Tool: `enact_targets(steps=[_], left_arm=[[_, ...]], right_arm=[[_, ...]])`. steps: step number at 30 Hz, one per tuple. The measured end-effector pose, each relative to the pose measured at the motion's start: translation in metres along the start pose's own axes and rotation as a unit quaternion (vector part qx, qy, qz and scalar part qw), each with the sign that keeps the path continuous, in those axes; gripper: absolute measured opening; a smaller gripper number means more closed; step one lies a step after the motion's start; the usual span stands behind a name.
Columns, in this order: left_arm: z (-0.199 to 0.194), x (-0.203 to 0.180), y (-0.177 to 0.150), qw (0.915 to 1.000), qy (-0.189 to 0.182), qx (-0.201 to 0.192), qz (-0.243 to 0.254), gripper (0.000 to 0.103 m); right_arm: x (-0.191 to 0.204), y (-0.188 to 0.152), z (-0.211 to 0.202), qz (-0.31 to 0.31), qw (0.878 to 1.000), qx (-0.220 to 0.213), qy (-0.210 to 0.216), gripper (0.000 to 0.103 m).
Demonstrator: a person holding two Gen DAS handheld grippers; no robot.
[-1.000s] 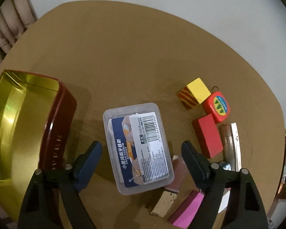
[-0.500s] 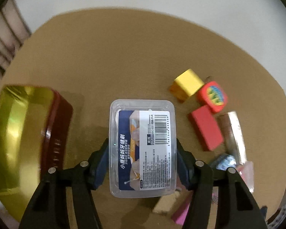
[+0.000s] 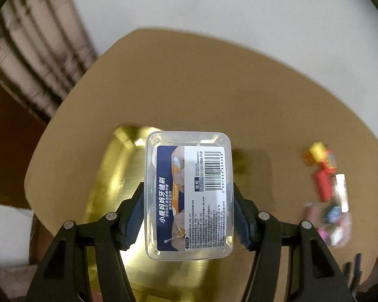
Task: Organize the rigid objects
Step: 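Carry the blue-label box into the gold tin and open the left gripper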
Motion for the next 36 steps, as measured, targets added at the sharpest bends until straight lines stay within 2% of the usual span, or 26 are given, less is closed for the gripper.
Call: enact_targets(steps=[2, 4, 9, 15, 19, 21, 24, 26, 28, 30, 32, 36], left_arm=[[0.019, 0.016, -0.007, 0.9997, 0.0, 0.022, -0.007, 0.058], [0.04, 0.016, -0.008, 0.9995, -0.002, 0.031, -0.008, 0.058], [0.06, 0.023, 0.004, 0.9997, 0.007, 0.024, -0.002, 0.058], [0.071, 0.018, -0.001, 0.9997, -0.007, 0.018, 0.014, 0.058], [0.058, 0.021, -0.006, 0.9998, -0.018, -0.001, 0.005, 0.06], [0.048, 0.025, -0.008, 0.9999, -0.008, -0.008, 0.01, 0.069], [0.024, 0.029, -0.016, 0.9993, 0.0, -0.036, 0.006, 0.07], [-0.001, 0.024, -0.027, 0.9984, -0.009, -0.056, 0.005, 0.073], [-0.023, 0.015, -0.042, 0.9968, -0.016, -0.078, 0.005, 0.075], [-0.044, 0.002, -0.062, 0.9952, -0.021, -0.095, 0.014, 0.084], [-0.06, -0.01, -0.086, 0.9933, -0.032, -0.108, 0.023, 0.088], [-0.071, -0.027, -0.124, 0.9918, -0.053, -0.11, 0.038, 0.088]], right_arm=[[-0.001, 0.0, 0.0, 0.0, 1.0, 0.003, -0.001, 0.085], [0.0, 0.0, 0.001, -0.005, 1.0, 0.004, -0.005, 0.085], [0.007, -0.004, 0.004, -0.029, 0.999, 0.007, -0.014, 0.085], [0.007, -0.004, 0.01, -0.028, 0.999, 0.037, -0.01, 0.085], [0.007, -0.003, 0.018, -0.035, 0.996, 0.082, 0.0, 0.085], [0.01, -0.003, 0.022, -0.062, 0.993, 0.103, 0.004, 0.085], [0.017, 0.003, 0.032, -0.122, 0.984, 0.128, 0.006, 0.085], [0.018, 0.01, 0.043, -0.147, 0.977, 0.155, 0.015, 0.085], [0.02, 0.013, 0.053, -0.156, 0.97, 0.183, 0.022, 0.085], [0.018, 0.02, 0.061, -0.17, 0.967, 0.19, 0.01, 0.085], [0.018, 0.024, 0.068, -0.177, 0.962, 0.207, 0.011, 0.085], [0.023, 0.024, 0.082, -0.194, 0.953, 0.231, 0.006, 0.085]])
Point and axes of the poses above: each gripper's, at about its wrist camera, not at the fingertips, and z roughly the way its jaws point, x to its left, y to its top, the point moved 6 cm from there along z, roughly the way its jaws point, and after that the axes turned 15 degrees about z, right-handed, at the moved point
